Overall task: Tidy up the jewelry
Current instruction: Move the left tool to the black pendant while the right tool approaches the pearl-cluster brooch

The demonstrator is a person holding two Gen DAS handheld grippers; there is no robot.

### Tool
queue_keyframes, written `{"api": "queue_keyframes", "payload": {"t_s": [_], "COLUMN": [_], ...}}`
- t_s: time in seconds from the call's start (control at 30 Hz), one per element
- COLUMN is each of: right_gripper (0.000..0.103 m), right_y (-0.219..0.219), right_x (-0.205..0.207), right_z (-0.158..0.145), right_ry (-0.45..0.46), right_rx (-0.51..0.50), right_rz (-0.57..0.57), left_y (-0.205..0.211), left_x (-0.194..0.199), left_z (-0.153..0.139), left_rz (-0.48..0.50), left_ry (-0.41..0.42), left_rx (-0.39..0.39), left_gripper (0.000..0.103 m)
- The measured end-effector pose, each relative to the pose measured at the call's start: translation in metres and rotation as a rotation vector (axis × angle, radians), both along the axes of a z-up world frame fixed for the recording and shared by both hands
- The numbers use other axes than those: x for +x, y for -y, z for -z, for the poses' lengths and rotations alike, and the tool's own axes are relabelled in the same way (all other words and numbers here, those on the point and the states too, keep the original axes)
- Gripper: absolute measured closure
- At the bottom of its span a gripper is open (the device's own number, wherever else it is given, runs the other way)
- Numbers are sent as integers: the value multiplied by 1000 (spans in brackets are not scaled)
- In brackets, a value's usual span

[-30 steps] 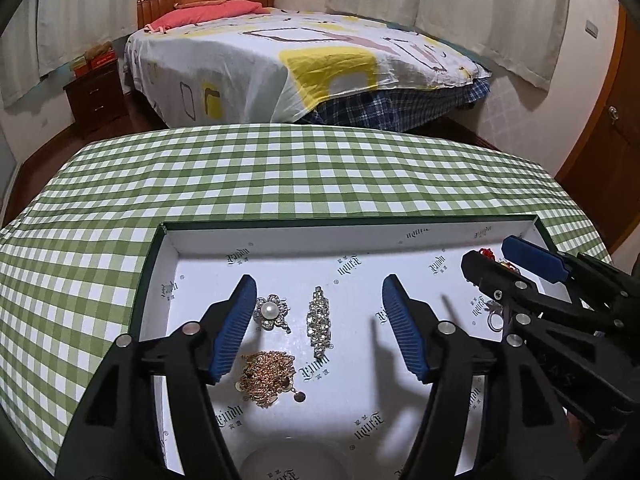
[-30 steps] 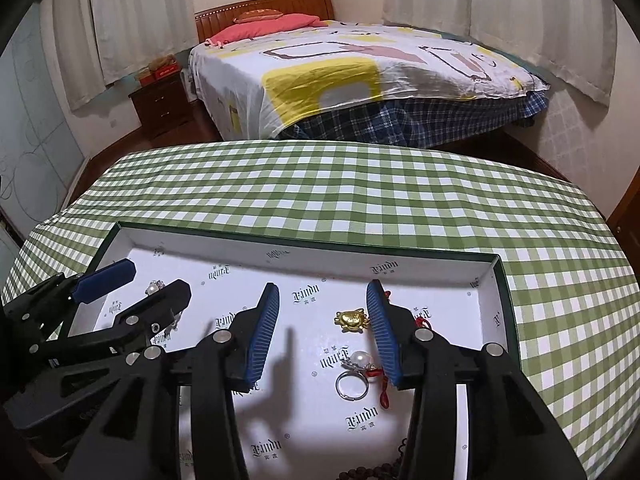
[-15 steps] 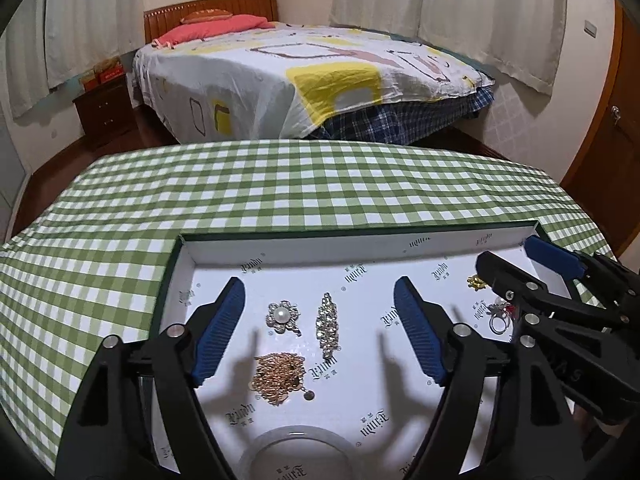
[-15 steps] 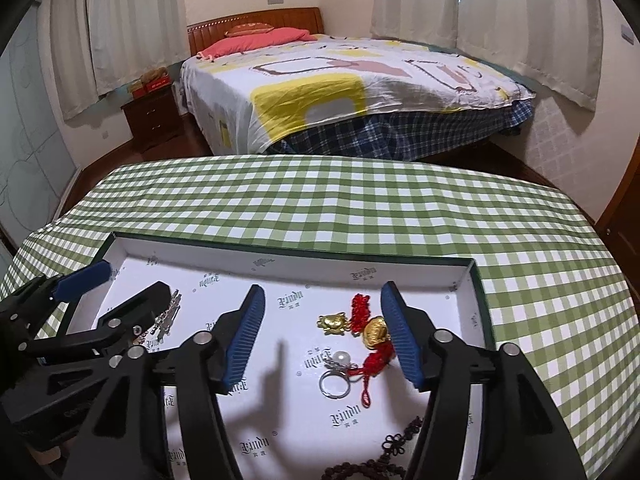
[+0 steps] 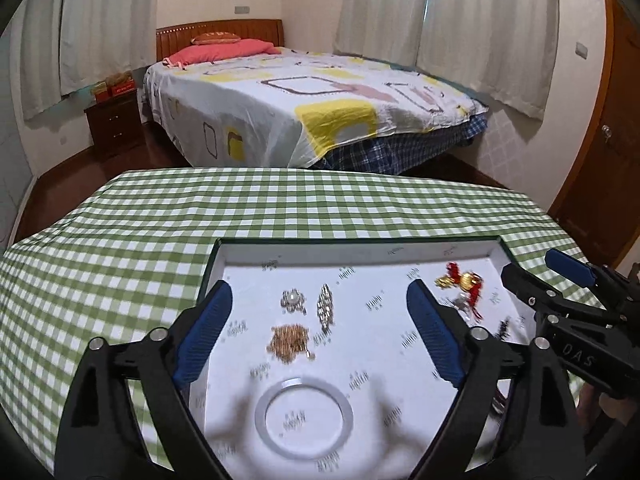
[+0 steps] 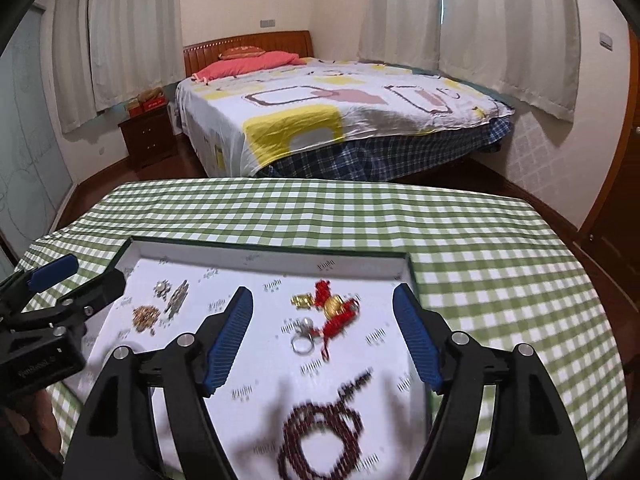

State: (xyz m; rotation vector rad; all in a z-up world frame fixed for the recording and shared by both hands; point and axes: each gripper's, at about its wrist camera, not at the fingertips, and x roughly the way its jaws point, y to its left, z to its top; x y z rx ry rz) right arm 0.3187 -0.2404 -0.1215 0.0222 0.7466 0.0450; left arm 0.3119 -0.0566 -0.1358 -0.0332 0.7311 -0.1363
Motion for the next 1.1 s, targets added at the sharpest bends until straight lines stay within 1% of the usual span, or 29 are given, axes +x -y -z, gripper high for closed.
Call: {"api": "queue_keyframes", "payload": {"t_s": [0.17, 0.33, 0.47, 0.67, 0.87, 1.1], "right_gripper": [33, 33, 33, 33, 33, 33], "right_y": [11, 27, 43, 56, 55, 47], "right_x": [-33, -65, -93, -125, -146, -152], "right_z": [-6, -5, 1, 17, 35, 57], "right_ry": [9, -1, -23, -54, -90, -115], "right_rx": [-22, -30, -45, -73, -62, -54], "right_rz": [-11, -17, -20, -45, -79, -109], "left_y": [2, 10, 16, 23, 23, 30], "left_x": [-33, -66, -88, -117, -139, -148], "left_z": [-7, -10, -7, 6, 21, 38], "left_rz": [4, 9, 18, 14, 9, 13], "left_ry": [6, 12, 1, -21, -42, -70], "left_rx": [-7, -16, -20, -3, 34, 69], "left_gripper": [16, 16, 16, 16, 16, 16]}}
